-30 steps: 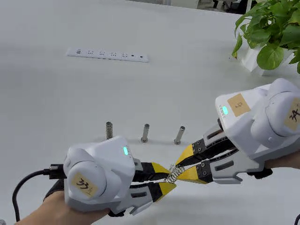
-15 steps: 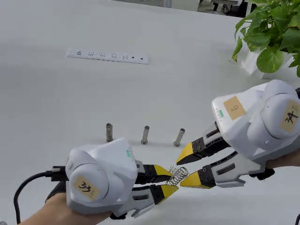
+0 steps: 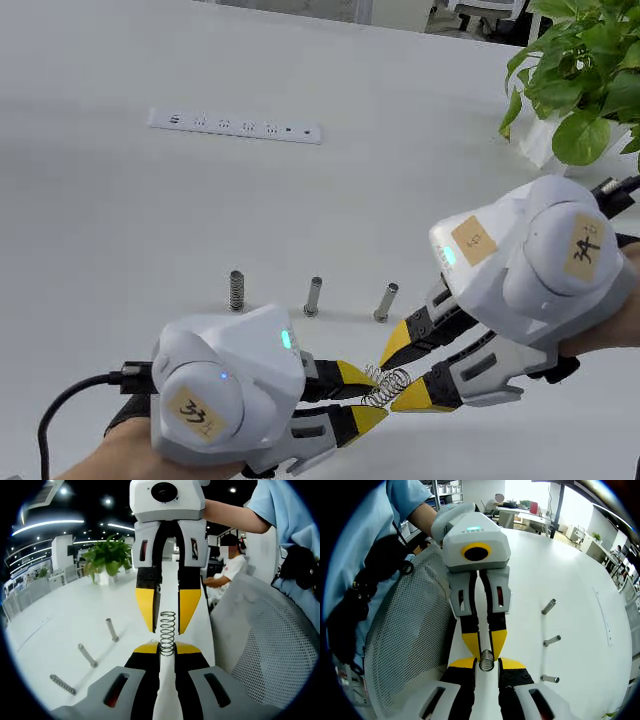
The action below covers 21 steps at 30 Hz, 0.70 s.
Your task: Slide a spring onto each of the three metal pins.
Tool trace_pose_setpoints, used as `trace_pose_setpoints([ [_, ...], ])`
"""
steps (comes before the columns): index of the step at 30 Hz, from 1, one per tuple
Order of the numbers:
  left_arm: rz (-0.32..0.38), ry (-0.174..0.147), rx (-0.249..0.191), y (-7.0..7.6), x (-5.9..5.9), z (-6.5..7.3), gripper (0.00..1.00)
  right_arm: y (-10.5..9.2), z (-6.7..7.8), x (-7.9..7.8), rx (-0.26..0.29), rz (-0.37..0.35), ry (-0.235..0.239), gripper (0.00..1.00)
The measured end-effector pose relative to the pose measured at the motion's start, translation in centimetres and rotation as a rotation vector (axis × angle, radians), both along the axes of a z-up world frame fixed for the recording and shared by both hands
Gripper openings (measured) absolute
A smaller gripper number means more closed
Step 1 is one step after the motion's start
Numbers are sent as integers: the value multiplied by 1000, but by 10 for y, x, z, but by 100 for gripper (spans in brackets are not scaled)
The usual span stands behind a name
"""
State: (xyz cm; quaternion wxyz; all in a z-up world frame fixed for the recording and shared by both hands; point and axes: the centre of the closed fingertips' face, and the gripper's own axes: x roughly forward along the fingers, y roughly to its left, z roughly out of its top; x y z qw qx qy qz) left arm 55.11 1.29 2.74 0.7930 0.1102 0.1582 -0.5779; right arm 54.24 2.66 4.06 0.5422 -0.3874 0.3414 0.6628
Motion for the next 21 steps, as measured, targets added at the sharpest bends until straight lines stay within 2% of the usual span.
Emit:
trace_pose_setpoints([
  [21, 1, -3, -26, -4, 0, 4, 6, 2, -5, -3, -26, 15, 13, 8],
])
